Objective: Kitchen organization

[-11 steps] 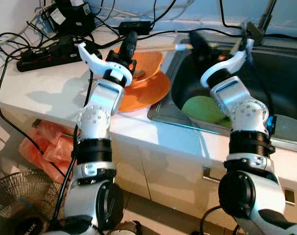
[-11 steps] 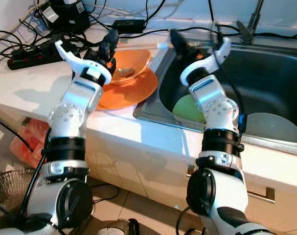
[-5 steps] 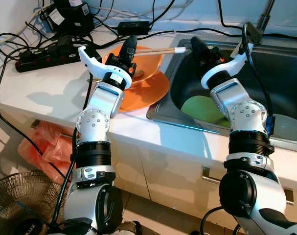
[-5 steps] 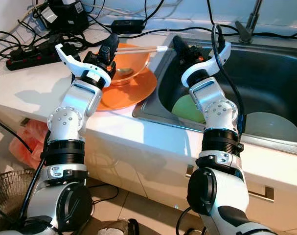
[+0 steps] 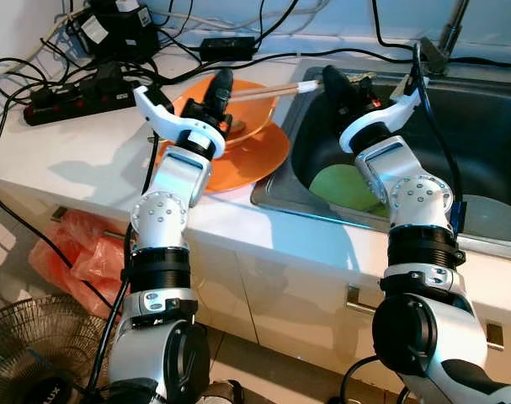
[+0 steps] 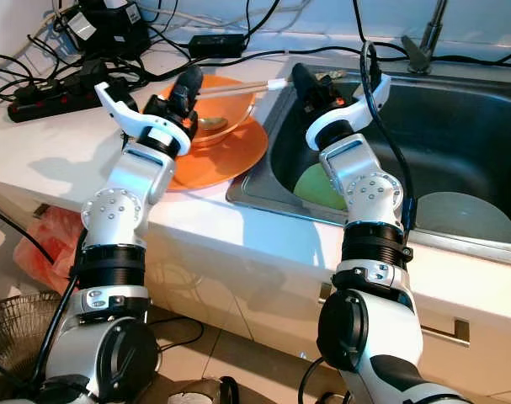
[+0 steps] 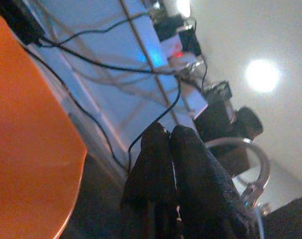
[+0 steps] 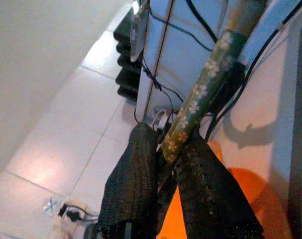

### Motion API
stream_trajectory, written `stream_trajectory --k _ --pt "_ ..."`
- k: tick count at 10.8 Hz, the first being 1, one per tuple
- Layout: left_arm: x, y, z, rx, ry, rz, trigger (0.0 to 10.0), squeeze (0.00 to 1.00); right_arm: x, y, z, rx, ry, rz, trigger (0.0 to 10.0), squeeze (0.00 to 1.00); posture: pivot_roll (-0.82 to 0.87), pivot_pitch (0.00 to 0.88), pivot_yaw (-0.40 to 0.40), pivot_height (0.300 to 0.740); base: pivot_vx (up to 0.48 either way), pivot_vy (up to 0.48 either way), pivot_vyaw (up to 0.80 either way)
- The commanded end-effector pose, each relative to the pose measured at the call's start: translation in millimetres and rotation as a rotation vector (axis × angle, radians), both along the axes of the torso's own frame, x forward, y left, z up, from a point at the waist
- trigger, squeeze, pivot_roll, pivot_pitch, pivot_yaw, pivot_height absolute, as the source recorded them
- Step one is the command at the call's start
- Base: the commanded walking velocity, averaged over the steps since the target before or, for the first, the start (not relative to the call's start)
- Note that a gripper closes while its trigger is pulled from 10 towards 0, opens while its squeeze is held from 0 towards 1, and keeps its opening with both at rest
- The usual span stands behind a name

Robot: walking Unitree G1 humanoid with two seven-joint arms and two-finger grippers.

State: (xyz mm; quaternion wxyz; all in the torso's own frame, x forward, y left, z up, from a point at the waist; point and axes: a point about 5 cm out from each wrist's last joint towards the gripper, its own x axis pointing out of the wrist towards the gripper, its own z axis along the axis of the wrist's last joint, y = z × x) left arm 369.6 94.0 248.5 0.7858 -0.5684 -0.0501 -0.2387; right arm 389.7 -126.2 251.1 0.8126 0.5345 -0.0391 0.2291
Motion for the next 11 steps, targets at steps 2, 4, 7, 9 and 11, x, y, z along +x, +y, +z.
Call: stream_trajectory --k 2,4,7,9,11 --pt "-11.3 -37.9 -14.2 0.095 0.046 -0.133 10.0 0.90 0.5 11.1 -2.6 -0.035 0.025 0.027 0.0 0.00 0.09 0.099 0.135 0.740 0.000 0.000 0.00" --pt "-14.6 -40.6 -19.2 0.128 0.057 -0.165 10.0 1.00 2.3 6.0 -5.6 -0.026 0.049 -0.014 0.0 0.00 0.09 0.103 0.134 0.740 0.000 0.000 0.00" --pt "-27.5 -47.5 -13.1 0.254 -0.037 -0.283 10.0 1.00 8.6 -15.0 -13.5 -0.139 0.114 -0.223 0.0 0.00 0.10 0.105 0.129 0.740 0.000 0.000 0.00" --pt "-30.8 -47.9 -9.6 0.267 -0.060 -0.300 10.0 1.00 9.9 -22.9 -10.4 -0.121 0.114 -0.272 0.0 0.00 0.10 0.104 0.130 0.740 0.000 0.000 0.00" --pt "-32.1 -45.9 -12.1 0.294 -0.058 -0.303 10.0 1.00 11.2 -36.4 -12.6 -0.130 0.131 -0.347 0.0 0.00 0.10 0.105 0.130 0.740 0.000 0.000 0.00"
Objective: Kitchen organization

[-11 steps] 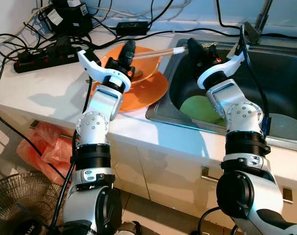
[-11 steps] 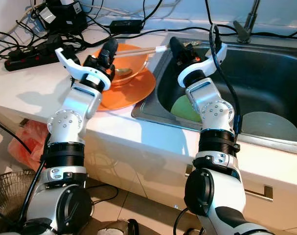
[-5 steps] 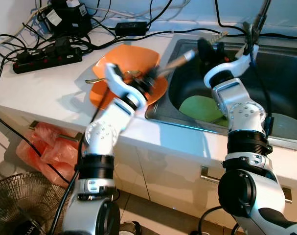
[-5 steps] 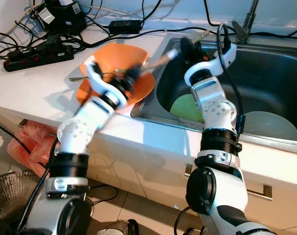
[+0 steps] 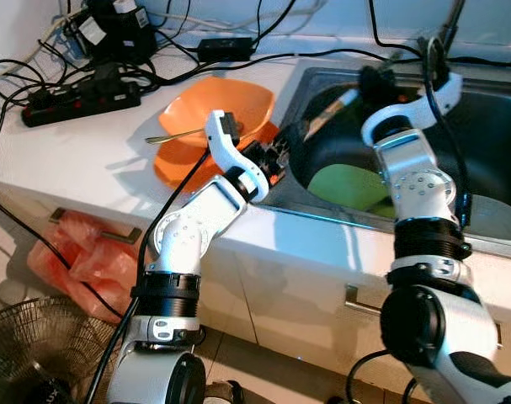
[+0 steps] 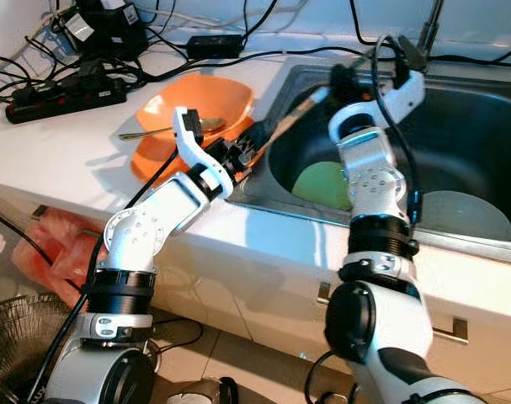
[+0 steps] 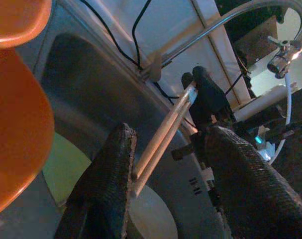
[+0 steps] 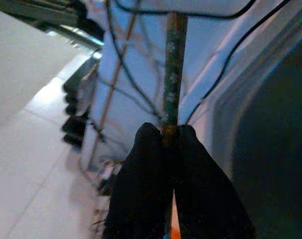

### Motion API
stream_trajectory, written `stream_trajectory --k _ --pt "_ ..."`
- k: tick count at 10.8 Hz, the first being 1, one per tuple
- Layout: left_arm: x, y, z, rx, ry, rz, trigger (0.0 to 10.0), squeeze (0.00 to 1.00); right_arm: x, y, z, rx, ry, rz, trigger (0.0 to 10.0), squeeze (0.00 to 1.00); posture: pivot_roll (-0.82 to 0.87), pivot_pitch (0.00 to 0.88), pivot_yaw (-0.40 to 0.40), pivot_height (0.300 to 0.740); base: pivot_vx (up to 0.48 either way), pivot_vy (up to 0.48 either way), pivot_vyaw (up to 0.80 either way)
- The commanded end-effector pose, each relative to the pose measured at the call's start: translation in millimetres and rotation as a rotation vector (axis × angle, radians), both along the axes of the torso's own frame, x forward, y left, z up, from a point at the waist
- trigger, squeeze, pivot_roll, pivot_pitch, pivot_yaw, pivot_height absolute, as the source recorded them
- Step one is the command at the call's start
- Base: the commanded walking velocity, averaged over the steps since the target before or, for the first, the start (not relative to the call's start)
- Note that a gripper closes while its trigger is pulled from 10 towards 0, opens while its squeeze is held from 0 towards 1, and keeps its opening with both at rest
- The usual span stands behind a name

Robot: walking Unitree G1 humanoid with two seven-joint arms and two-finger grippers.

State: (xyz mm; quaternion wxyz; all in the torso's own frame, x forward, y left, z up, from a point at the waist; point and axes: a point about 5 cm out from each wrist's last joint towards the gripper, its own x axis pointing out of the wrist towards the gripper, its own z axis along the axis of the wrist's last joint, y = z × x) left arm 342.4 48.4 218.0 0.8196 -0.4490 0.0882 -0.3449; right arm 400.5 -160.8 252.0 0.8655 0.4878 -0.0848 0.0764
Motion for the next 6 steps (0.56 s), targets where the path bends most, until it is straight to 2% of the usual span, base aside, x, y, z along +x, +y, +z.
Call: stream_trajectory --k 1,3,5,6 --pt "-5.7 0.5 16.4 0.002 -0.096 -0.021 10.0 1.00 0.8 -11.5 -14.1 -0.043 0.071 -0.072 0.0 0.00 0.10 0.104 0.130 0.740 0.000 0.000 0.00" --pt "-10.2 0.2 12.9 0.066 -0.118 -0.043 10.0 1.00 1.4 -30.2 -13.9 -0.113 0.083 -0.171 0.0 0.00 0.10 0.105 0.130 0.740 0.000 0.000 0.00" --pt "-16.8 2.4 6.6 0.199 -0.176 -0.082 10.0 1.00 0.7 -43.0 -11.4 -0.311 0.071 -0.262 0.0 0.00 0.11 0.106 0.130 0.740 0.000 0.000 0.00" --pt "-17.9 3.8 4.4 0.247 -0.189 -0.088 10.0 1.00 0.9 -44.1 -11.5 -0.415 0.070 -0.276 0.8 0.00 0.11 0.107 0.129 0.740 0.000 0.000 0.00"
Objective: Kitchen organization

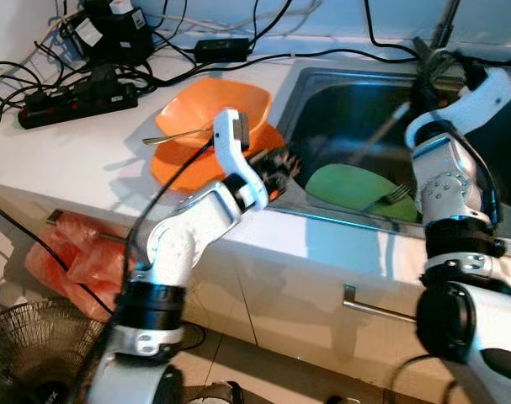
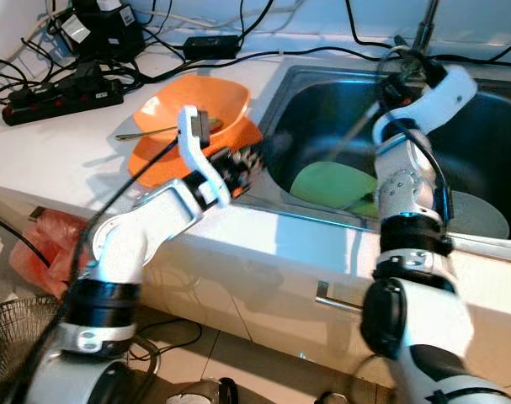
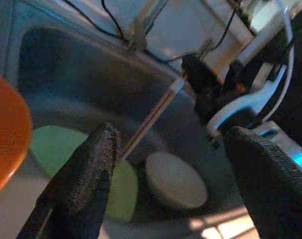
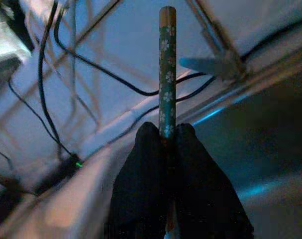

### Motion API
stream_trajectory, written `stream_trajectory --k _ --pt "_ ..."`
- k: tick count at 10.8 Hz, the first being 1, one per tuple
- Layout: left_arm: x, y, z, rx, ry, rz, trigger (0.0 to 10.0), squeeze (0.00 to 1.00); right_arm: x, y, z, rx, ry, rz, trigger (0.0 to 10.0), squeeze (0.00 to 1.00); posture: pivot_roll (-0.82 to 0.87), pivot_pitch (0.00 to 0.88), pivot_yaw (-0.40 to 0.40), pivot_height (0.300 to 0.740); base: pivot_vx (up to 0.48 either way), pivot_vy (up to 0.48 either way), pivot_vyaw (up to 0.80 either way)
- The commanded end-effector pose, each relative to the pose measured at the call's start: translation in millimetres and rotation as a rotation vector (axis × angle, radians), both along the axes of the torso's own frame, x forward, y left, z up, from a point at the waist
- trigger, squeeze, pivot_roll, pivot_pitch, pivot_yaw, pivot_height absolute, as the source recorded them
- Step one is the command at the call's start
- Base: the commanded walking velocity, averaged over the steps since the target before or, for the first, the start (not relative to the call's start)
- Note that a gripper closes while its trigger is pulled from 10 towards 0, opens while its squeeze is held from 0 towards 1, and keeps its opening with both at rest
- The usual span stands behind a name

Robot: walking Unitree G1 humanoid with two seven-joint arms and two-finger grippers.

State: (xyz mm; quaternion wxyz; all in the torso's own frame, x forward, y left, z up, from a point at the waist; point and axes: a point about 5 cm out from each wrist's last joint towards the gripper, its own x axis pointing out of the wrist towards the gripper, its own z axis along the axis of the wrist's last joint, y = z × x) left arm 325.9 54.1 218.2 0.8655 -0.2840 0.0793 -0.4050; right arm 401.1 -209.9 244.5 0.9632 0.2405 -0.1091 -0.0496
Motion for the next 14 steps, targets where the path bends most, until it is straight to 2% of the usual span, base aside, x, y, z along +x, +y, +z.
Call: stream_trajectory --k 1,2,4,5,6,9,12,14 --pt "-4.9 2.1 -3.4 0.106 -0.045 -0.030 10.0 1.00 1.4 5.6 -10.5 -0.198 0.065 0.007 10.0 0.00 0.11 0.106 0.129 0.740 0.000 0.000 0.00" --pt "-6.1 3.6 -5.7 0.165 -0.074 -0.040 10.0 1.00 2.2 7.7 -15.4 -0.323 0.100 0.017 10.0 0.00 0.11 0.106 0.129 0.740 0.000 0.000 0.00" --pt "-6.7 9.3 -12.2 0.291 -0.118 -0.053 10.0 1.00 3.7 20.6 -34.9 -0.540 0.173 0.128 10.0 0.00 0.12 0.106 0.125 0.740 0.000 0.000 0.00" --pt "-6.9 10.3 -13.2 0.309 -0.125 -0.064 10.0 1.00 3.7 24.3 -38.9 -0.532 0.181 0.155 10.0 0.06 0.12 0.106 0.125 0.740 0.000 0.000 0.00" --pt "-6.4 11.8 -13.7 0.329 -0.134 -0.071 10.0 1.00 3.6 30.0 -42.9 -0.564 0.185 0.181 10.0 1.00 0.12 0.105 0.125 0.740 0.000 0.000 0.00" --pt "0.2 16.6 -10.4 0.329 -0.140 -0.029 10.0 1.00 4.1 36.6 -45.1 -0.577 0.180 0.219 10.0 1.00 0.12 0.102 0.124 0.740 0.000 0.000 0.00" --pt "-0.1 16.6 -10.9 0.351 -0.152 -0.032 10.0 1.00 4.3 38.3 -42.6 -0.569 0.168 0.223 10.0 1.00 0.12 0.100 0.125 0.740 0.000 0.000 0.00" --pt "3.4 20.5 -2.8 0.381 -0.243 0.052 10.0 1.00 5.1 38.1 -35.9 -0.552 0.141 0.210 10.0 1.00 0.12 0.101 0.125 0.740 0.000 0.000 0.00"
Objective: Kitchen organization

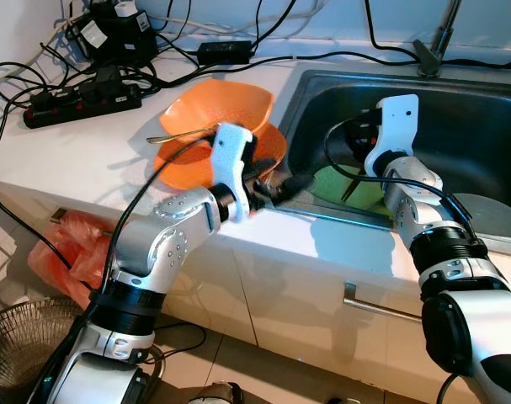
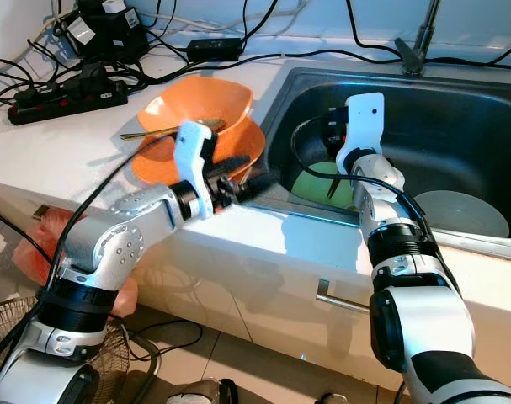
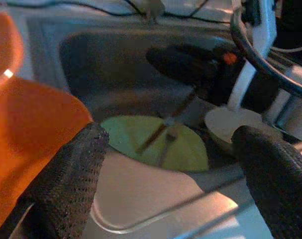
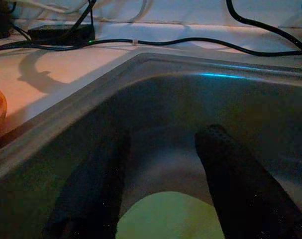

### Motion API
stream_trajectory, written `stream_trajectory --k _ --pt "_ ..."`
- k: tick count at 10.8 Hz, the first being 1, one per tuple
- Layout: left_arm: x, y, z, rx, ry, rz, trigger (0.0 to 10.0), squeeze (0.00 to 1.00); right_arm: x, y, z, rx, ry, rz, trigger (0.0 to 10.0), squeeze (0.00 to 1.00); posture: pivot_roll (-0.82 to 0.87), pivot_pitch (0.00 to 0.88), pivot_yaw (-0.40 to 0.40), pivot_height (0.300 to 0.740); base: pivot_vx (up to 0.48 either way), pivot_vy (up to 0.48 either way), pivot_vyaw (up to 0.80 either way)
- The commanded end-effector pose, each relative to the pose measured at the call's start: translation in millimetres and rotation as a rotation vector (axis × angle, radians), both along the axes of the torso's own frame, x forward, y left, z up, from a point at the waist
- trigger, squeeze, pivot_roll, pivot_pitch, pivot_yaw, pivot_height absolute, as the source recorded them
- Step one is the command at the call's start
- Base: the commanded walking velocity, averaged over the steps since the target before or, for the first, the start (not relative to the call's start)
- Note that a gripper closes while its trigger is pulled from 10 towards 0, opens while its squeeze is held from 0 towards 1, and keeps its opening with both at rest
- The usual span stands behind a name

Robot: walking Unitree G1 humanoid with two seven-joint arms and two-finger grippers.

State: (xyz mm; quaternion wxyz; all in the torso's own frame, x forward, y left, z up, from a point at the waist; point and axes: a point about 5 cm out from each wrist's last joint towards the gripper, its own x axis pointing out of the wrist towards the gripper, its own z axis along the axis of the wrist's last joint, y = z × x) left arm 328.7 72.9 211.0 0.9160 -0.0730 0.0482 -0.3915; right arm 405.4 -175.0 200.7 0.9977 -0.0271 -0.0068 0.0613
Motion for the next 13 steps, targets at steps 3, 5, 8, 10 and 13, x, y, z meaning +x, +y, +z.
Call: stream_trajectory --k 3,5,8,10,13 --pt "6.3 12.6 15.4 -0.007 -0.130 0.135 10.0 1.00 0.7 -2.0 28.8 0.073 -0.152 -0.037 10.0 1.00 0.12 0.099 0.127 0.740 0.000 0.000 0.00" --pt "10.3 31.2 30.9 -0.035 -0.248 0.282 10.0 1.00 -0.5 -3.2 48.6 0.169 -0.253 -0.060 10.0 1.00 0.12 0.098 0.126 0.740 0.000 0.000 0.00" --pt "15.3 55.6 37.1 -0.018 -0.337 0.473 10.0 1.00 -8.8 12.9 74.4 0.314 -0.367 0.112 10.0 1.00 0.13 0.095 0.122 0.740 0.000 0.000 0.00" --pt "13.4 75.3 33.5 0.020 -0.370 0.594 10.0 1.00 -28.5 36.3 80.1 0.327 -0.361 0.374 10.0 1.00 0.12 0.097 0.116 0.740 0.000 0.000 0.00" --pt "9.9 93.3 21.5 0.046 -0.340 0.705 10.0 1.00 -53.1 46.5 74.3 0.267 -0.288 0.607 10.0 0.00 0.12 0.100 0.116 0.740 0.000 0.000 0.00"
